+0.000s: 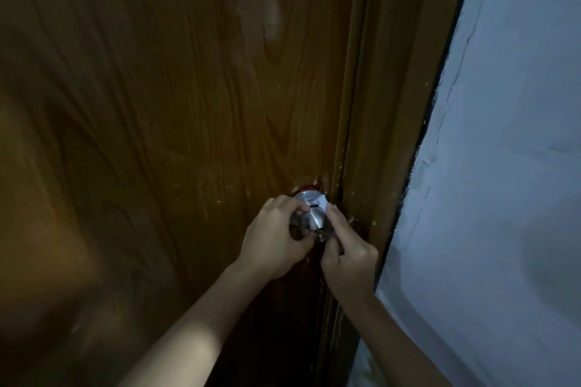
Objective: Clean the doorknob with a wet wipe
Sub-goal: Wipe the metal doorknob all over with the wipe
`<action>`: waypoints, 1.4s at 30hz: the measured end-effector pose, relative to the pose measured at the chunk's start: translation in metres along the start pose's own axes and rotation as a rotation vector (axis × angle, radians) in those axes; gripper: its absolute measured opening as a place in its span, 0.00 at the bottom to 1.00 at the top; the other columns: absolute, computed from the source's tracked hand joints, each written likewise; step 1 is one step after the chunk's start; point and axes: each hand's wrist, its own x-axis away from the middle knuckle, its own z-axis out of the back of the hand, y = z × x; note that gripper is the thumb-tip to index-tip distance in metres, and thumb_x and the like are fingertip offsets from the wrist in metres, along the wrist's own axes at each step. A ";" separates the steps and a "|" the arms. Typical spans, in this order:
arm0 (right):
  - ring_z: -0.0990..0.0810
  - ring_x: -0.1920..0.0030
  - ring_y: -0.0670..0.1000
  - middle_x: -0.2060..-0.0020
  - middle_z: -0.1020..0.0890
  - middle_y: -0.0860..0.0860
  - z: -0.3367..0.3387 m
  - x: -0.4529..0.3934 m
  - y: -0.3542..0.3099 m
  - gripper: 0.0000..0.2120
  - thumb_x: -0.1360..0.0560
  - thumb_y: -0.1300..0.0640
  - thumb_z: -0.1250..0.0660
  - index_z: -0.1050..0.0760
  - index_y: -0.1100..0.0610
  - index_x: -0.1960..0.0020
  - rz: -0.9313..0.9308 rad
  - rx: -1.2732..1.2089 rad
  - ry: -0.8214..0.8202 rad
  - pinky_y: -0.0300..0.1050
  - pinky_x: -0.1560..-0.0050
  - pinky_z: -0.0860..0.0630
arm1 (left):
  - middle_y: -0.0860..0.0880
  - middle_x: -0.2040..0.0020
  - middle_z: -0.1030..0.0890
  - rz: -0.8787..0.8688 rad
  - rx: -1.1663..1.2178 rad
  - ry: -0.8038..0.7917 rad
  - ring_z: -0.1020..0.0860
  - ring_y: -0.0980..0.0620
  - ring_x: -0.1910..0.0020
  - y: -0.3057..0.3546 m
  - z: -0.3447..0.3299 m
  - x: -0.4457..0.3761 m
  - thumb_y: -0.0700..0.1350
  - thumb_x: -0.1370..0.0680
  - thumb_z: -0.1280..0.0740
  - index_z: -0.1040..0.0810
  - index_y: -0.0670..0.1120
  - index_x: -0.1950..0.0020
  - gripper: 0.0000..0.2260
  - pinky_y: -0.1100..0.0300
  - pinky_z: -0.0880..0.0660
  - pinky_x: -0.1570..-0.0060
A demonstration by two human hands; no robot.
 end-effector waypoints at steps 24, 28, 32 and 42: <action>0.24 0.50 0.51 0.51 0.17 0.61 0.008 -0.001 -0.010 0.16 0.32 0.73 0.34 0.22 0.67 0.45 0.053 0.099 -0.107 0.33 0.48 0.28 | 0.53 0.50 0.25 -0.018 0.034 0.022 0.29 0.58 0.53 0.001 0.000 0.002 0.45 0.32 0.28 0.25 0.50 0.46 0.16 0.65 0.29 0.57; 0.27 0.44 0.54 0.45 0.20 0.63 0.000 0.001 -0.014 0.21 0.32 0.75 0.33 0.27 0.66 0.40 0.014 0.130 -0.129 0.43 0.46 0.26 | 0.53 0.50 0.25 -0.001 0.014 0.026 0.29 0.56 0.52 0.003 0.000 0.002 0.45 0.31 0.28 0.25 0.49 0.45 0.16 0.61 0.28 0.55; 0.19 0.55 0.60 0.58 0.17 0.64 0.000 0.007 -0.010 0.19 0.32 0.75 0.33 0.27 0.70 0.41 -0.182 0.126 -0.076 0.38 0.56 0.27 | 0.53 0.51 0.25 -0.001 0.020 0.010 0.30 0.57 0.53 0.003 0.002 0.002 0.45 0.32 0.27 0.25 0.49 0.46 0.16 0.63 0.31 0.56; 0.23 0.52 0.51 0.52 0.17 0.65 0.008 0.000 -0.001 0.19 0.30 0.73 0.32 0.27 0.66 0.40 -0.099 0.069 -0.153 0.29 0.53 0.28 | 0.50 0.50 0.24 -0.008 0.035 0.012 0.30 0.56 0.53 0.002 0.002 0.001 0.44 0.32 0.27 0.24 0.47 0.46 0.16 0.64 0.33 0.57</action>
